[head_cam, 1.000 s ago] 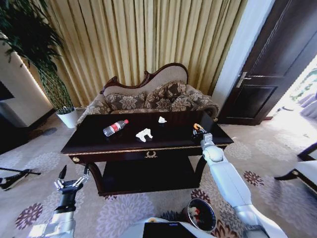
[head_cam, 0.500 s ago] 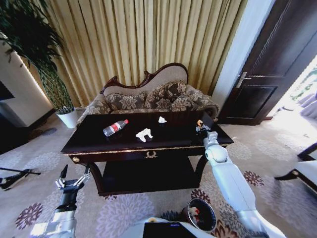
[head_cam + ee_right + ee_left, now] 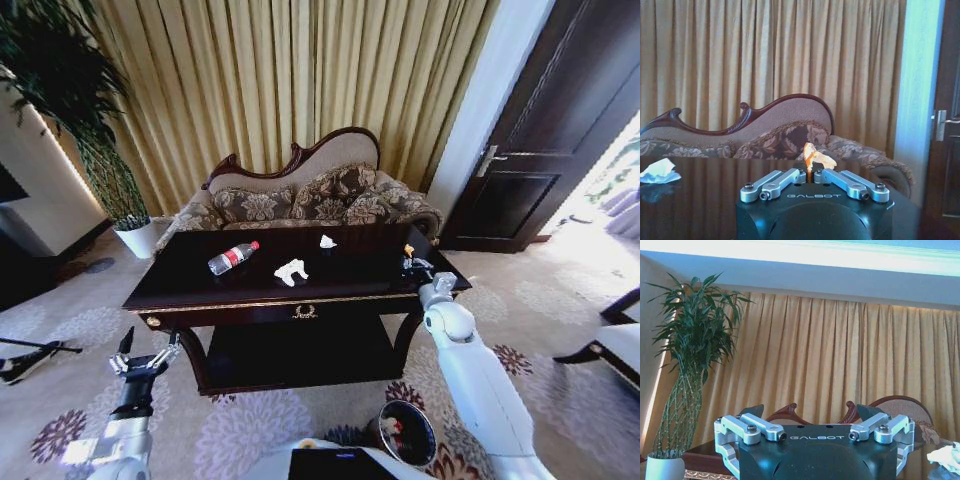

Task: Move to the front of the table and place the trash on the table into the trash bin.

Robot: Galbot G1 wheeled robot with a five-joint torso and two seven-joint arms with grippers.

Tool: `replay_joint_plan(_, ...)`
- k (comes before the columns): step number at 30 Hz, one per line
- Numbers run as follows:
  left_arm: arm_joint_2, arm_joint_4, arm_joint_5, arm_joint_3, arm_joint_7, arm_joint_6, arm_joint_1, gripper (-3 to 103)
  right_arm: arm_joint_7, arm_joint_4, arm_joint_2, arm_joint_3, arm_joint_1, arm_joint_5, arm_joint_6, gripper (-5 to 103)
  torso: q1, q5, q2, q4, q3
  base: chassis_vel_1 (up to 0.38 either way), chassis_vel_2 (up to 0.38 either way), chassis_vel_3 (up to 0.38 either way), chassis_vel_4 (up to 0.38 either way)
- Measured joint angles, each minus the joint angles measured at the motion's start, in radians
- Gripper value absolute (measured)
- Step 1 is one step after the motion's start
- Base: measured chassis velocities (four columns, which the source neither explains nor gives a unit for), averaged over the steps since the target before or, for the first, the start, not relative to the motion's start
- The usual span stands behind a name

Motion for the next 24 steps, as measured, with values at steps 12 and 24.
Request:
replay_joint_plan(12,0.002,0.012,0.0,0.012,0.001,0.0,-0.005,100,0.026,0.093,-0.023,0.094,-0.119,0.028,-0.013,3,0.0,0.0,0.0,-0.0002,0.0,0.0,0.0,0.0,0.0)
replay_joint_plan(24,0.018,0.039,-0.012,0.007,0.001,-0.001,-0.009,100,0.034,0.095,-0.007,0.177,-0.231,0.028,0.026,3,0.0,-0.0001,0.0,-0.0001,0.0,0.0,0.0,0.0,0.0)
